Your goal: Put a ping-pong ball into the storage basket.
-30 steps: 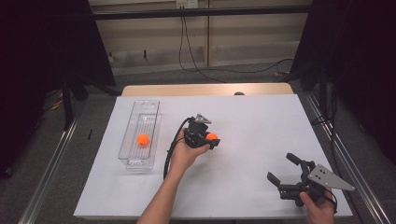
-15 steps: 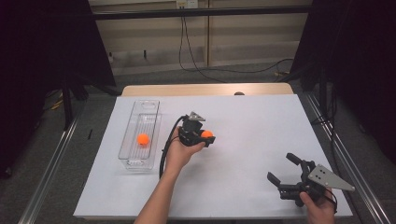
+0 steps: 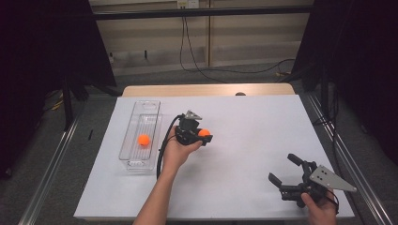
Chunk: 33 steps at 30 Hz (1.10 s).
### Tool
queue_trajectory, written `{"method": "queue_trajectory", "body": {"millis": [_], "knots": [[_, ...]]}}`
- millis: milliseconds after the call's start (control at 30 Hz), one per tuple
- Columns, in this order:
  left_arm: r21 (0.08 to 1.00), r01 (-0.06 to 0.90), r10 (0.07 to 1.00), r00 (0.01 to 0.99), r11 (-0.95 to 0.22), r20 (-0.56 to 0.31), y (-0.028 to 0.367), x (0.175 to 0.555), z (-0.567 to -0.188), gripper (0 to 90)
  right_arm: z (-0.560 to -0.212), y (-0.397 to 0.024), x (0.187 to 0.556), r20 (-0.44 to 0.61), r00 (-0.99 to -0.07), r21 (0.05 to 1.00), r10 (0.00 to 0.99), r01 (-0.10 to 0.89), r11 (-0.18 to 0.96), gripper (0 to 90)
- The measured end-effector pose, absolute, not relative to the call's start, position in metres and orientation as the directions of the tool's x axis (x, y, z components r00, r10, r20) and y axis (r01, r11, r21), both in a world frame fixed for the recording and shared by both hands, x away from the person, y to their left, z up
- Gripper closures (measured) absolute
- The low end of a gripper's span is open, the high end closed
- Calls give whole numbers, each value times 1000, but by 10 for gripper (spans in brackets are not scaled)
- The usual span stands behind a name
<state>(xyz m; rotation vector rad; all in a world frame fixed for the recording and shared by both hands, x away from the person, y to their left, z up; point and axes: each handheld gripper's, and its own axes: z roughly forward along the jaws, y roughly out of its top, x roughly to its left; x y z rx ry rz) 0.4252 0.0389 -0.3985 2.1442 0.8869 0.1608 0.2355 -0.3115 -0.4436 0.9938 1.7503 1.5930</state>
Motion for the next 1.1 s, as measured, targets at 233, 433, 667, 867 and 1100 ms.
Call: {"method": "queue_trajectory", "body": {"millis": [233, 433, 667, 867, 1100], "knots": [[720, 542, 648, 743, -434, -168, 42, 425, -396, 510, -444, -311, 235, 71, -564, 989, 823, 148, 16, 12], [723, 543, 653, 739, -428, -168, 46, 426, -394, 510, -443, -312, 235, 72, -564, 989, 823, 148, 15, 12], [732, 538, 653, 738, -419, -168, 50, 425, -391, 510, -443, -312, 235, 73, -563, 989, 823, 148, 13, 12], [731, 539, 655, 737, -419, -168, 52, 426, -390, 510, -444, -312, 235, 72, -564, 989, 822, 149, 16, 12], [736, 537, 658, 734, -413, -167, 56, 427, -387, 510, -444, -312, 236, 72, -563, 989, 823, 150, 16, 12]]}}
